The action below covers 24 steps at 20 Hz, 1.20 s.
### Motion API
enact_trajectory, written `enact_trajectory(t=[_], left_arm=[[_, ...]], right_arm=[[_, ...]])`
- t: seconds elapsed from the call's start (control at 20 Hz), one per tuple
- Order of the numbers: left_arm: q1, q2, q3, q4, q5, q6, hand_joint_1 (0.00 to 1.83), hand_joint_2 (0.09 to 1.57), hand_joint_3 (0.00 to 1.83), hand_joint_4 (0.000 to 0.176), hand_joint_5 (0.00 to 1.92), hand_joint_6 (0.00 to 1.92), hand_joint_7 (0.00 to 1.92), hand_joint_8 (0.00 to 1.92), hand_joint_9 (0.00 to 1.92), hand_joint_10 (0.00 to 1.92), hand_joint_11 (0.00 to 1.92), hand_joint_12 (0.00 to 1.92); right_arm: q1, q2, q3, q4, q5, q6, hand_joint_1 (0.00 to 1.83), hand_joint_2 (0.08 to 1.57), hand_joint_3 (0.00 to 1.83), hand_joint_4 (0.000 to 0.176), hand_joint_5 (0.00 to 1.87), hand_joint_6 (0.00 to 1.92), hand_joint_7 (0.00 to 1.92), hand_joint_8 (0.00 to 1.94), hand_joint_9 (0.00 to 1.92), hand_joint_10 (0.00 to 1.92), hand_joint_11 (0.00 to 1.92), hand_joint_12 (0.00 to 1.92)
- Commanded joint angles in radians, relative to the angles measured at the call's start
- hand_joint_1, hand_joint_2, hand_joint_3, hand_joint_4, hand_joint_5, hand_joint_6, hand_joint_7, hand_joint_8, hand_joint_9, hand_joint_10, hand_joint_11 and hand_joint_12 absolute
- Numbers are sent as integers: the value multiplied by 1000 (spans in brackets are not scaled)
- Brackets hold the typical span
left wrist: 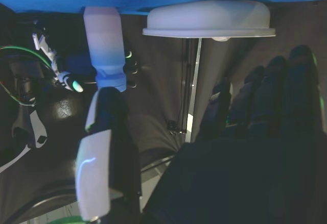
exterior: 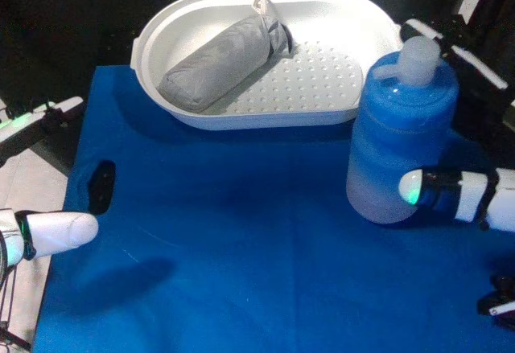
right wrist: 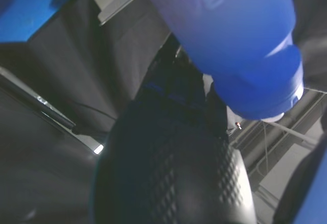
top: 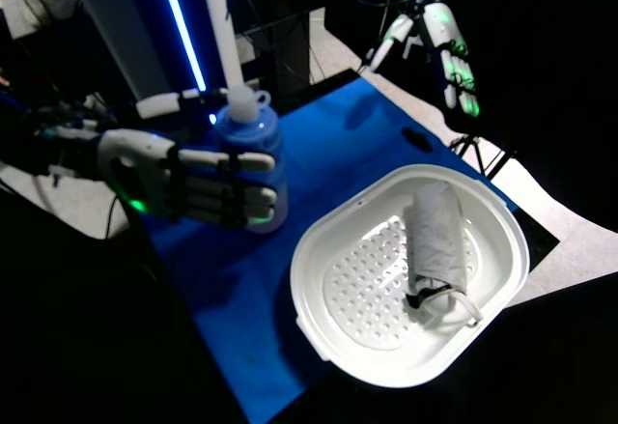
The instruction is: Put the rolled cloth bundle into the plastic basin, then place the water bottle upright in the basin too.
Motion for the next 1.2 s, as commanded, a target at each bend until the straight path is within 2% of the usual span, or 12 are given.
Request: enact_trajectory(t=[0.0, 0.15, 0.2, 0.4, 0.5, 0.55, 0.6, 0.65, 0.7, 0.75, 0.9, 1.15], left_arm=[[-3, -5, 3, -3, -115, -12, 492, 926, 2, 173, 89, 3, 10, 2, 6, 1, 43, 74], [-3, -8, 2, -3, -113, -16, 440, 924, 1, 175, 96, 2, 33, 7, 46, 11, 84, 107], [-3, -8, 1, -3, -113, -16, 425, 929, 0, 176, 82, 0, 22, 0, 31, 0, 1, 252], [-2, -11, -5, -3, -114, -17, 382, 919, 0, 175, 53, 0, 17, 0, 28, 1, 0, 274], [-1, -13, -6, -3, -114, -19, 385, 924, 0, 176, 40, 0, 32, 1, 52, 3, 0, 281], [1, -14, -6, -3, -114, -19, 395, 925, 0, 176, 41, 1, 37, 2, 52, 2, 0, 280], [1, -14, -6, -3, -114, -20, 394, 922, 0, 176, 44, 1, 45, 2, 59, 2, 0, 297], [2, -15, -6, -3, -113, -20, 403, 913, 0, 176, 46, 0, 48, 2, 58, 3, 3, 282], [2, -16, -6, -3, -112, -20, 407, 911, 0, 169, 51, 2, 54, 3, 68, 6, 14, 291], [2, -18, -6, -3, -110, -20, 404, 913, 0, 156, 54, 3, 55, 3, 71, 6, 15, 295], [6, -19, -6, -3, -109, -24, 429, 918, 0, 176, 61, 2, 53, 0, 56, 0, 0, 273], [7, -19, -5, -4, -110, -26, 512, 937, 2, 176, 91, 6, 59, 3, 54, 3, 6, 220]], right_arm=[[15, -8, 7, -13, 118, 11, 836, 974, 4, 165, 85, 9, 163, 8, 182, 14, 15, 976], [24, -30, 36, 1, 87, 11, 867, 977, 0, 110, 267, 0, 320, 3, 357, 10, 299, 844], [33, -33, 44, 1, 73, 11, 914, 1035, 3, 61, 333, 4, 351, 3, 418, 13, 369, 793], [45, -40, 78, 10, 25, 11, 1027, 1111, 5, 33, 457, 17, 435, 18, 556, 44, 519, 846], [45, -39, 87, 19, 20, 11, 1038, 1126, 0, 0, 603, 16, 659, 72, 817, 113, 627, 932], [45, -38, 89, 19, 20, 11, 1267, 1163, 0, 0, 760, 49, 822, 1009, 999, 332, 808, 1020], [45, -30, 92, 19, 19, 11, 1206, 1214, 1, 0, 674, 1054, 867, 1251, 940, 817, 826, 1209], [45, -24, 92, 18, 19, 11, 1225, 1191, 0, 0, 722, 1212, 950, 1257, 984, 1432, 919, 1490], [45, -17, 92, 17, 19, 11, 1104, 1196, 1, 0, 809, 1257, 904, 1305, 1074, 1621, 1043, 1654], [52, -4, 92, 11, 20, 11, 1107, 1202, 1, 0, 800, 1273, 887, 1396, 1097, 1684, 1088, 1722], [104, 38, 89, -46, 19, 11, 1110, 1221, 1, 0, 768, 1317, 922, 1334, 1184, 1607, 1201, 1675], [223, 105, 85, -167, 19, 11, 1120, 1207, 0, 0, 795, 1281, 1040, 1544, 1280, 1723, 1268, 1836]])
